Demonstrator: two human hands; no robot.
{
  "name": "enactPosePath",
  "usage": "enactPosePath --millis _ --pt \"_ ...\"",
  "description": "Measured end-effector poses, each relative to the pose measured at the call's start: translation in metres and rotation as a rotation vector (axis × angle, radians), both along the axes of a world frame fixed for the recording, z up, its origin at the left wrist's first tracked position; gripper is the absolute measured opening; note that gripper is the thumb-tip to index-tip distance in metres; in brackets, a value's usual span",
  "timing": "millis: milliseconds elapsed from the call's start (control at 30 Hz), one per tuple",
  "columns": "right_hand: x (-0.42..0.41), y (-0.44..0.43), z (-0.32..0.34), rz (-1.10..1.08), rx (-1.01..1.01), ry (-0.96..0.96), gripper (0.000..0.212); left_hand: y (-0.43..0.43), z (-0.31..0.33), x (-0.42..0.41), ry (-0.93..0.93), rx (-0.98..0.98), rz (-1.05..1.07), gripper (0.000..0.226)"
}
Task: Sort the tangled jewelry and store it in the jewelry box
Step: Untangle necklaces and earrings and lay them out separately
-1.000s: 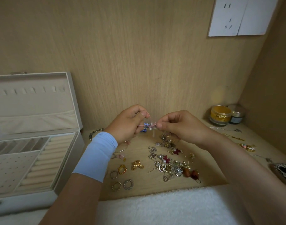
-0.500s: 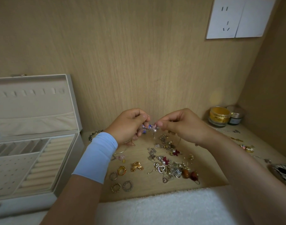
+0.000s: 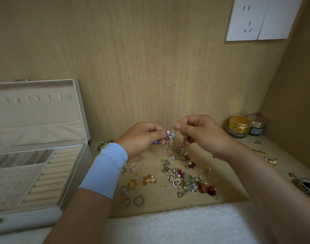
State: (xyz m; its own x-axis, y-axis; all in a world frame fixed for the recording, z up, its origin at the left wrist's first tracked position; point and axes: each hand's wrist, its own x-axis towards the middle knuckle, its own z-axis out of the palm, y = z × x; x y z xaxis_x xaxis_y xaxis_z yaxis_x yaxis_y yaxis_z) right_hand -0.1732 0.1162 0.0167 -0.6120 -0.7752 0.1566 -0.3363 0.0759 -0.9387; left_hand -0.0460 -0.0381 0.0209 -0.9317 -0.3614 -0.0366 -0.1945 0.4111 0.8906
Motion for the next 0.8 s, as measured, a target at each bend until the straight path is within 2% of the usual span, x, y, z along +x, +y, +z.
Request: enactPosePath --millis 167,233,400,500,600,633,700,800 --pt "0.003 0.002 0.003 -0.006 0.045 -0.021 0.023 -0.004 -0.001 0.002 0.087 -0.037 -0.04 0.005" --pt "0.003 0.003 0.004 0.006 0.082 -0.009 0.026 -0.008 -0.002 0.001 0.135 -0.07 -0.032 0.009" --pt "0.003 0.007 0.008 0.08 0.151 -0.02 0.043 -0.007 -0.001 0.003 0.122 -0.114 -0.035 0.012" --pt "-0.001 0.01 0.007 0.214 0.07 -0.16 0.033 -0.002 0.003 0.004 0.09 -0.065 -0.034 0.015" --pt "-0.006 0.01 0.002 0.311 -0.028 -0.298 0.011 -0.003 0.005 0.008 0.044 0.054 -0.067 0.021" --pt "-0.008 0.01 0.001 0.3 -0.041 -0.313 0.013 -0.004 0.006 0.009 0.043 0.077 -0.067 0.021" --pt "-0.008 0.009 0.0 0.226 -0.02 -0.288 0.018 -0.009 0.005 0.009 0.079 0.138 -0.042 0.02" --pt "-0.008 0.009 0.0 0.131 0.068 -0.171 0.012 -0.017 0.002 0.009 0.127 0.176 0.001 0.018"
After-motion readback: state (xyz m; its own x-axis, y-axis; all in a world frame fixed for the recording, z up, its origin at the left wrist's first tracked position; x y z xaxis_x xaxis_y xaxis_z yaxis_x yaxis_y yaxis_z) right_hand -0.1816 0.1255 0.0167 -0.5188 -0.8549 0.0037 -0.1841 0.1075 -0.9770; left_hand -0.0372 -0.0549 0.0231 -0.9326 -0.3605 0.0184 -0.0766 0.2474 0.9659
